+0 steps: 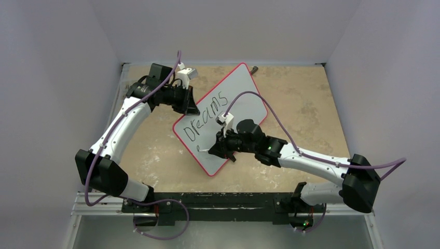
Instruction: Write a sentence on the whiteboard
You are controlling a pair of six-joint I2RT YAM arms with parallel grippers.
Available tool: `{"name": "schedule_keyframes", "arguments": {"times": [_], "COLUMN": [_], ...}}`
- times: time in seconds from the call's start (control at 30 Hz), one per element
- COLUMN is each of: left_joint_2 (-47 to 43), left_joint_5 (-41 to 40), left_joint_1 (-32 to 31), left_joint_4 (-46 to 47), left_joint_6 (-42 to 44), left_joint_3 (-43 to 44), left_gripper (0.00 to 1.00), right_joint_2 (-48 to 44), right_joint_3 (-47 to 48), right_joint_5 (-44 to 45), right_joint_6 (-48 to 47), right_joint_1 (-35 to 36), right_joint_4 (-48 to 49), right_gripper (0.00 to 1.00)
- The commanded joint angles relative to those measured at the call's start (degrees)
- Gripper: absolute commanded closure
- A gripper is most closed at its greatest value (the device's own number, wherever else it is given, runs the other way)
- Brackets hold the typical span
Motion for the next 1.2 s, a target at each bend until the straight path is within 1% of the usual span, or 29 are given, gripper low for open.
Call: {"name": "schedule_keyframes", "arguments": {"times": [0.0,0.33,0.47,0.63,0.9,1.03,1.17], "left_joint_2": [0.9,0.8,0.8,1.1,0.9,1.1,1.1], "left_joint_5": [-11.7,-11.6,-11.6,-11.6,-11.8,-11.8,-11.7], "left_joint_1": [-0.5,-0.5,-0.5,-0.5,-0.5,-0.5,-0.5], "left_joint_4": [-0.1,-0.1,-0.1,-0.1,-0.1,-0.2,-0.2], "left_joint_6": [4.7,4.7,4.8,4.7,4.7,4.7,4.7], "left_joint_3": [-1.1,-1.2,-1.1,-1.1,-1.1,-1.1,-1.1], "left_gripper": [1.0,1.0,1.0,1.0,1.0,1.0,1.0], "right_joint_2": [-0.7,-1.8,-2.4,-3.0,-6.6,-8.2,-7.7], "right_joint_3": [-0.7,-1.2,-0.9,2.3,3.8,3.1,2.5], "right_joint_5": [0.9,6.5,6.8,6.0,0.8,1.9,4.8], "right_joint_6": [-1.3,-0.7,-0.4,-0.3,-0.4,0.0,0.2], "right_joint_1": [0.0,-0.1,-0.1,-0.1,-0.1,-0.1,-0.2], "right_joint_4": [0.3,-2.2,-2.3,-2.5,-2.4,-2.1,-2.2], "right_gripper": [1.0,1.0,1.0,1.0,1.0,1.0,1.0]}}
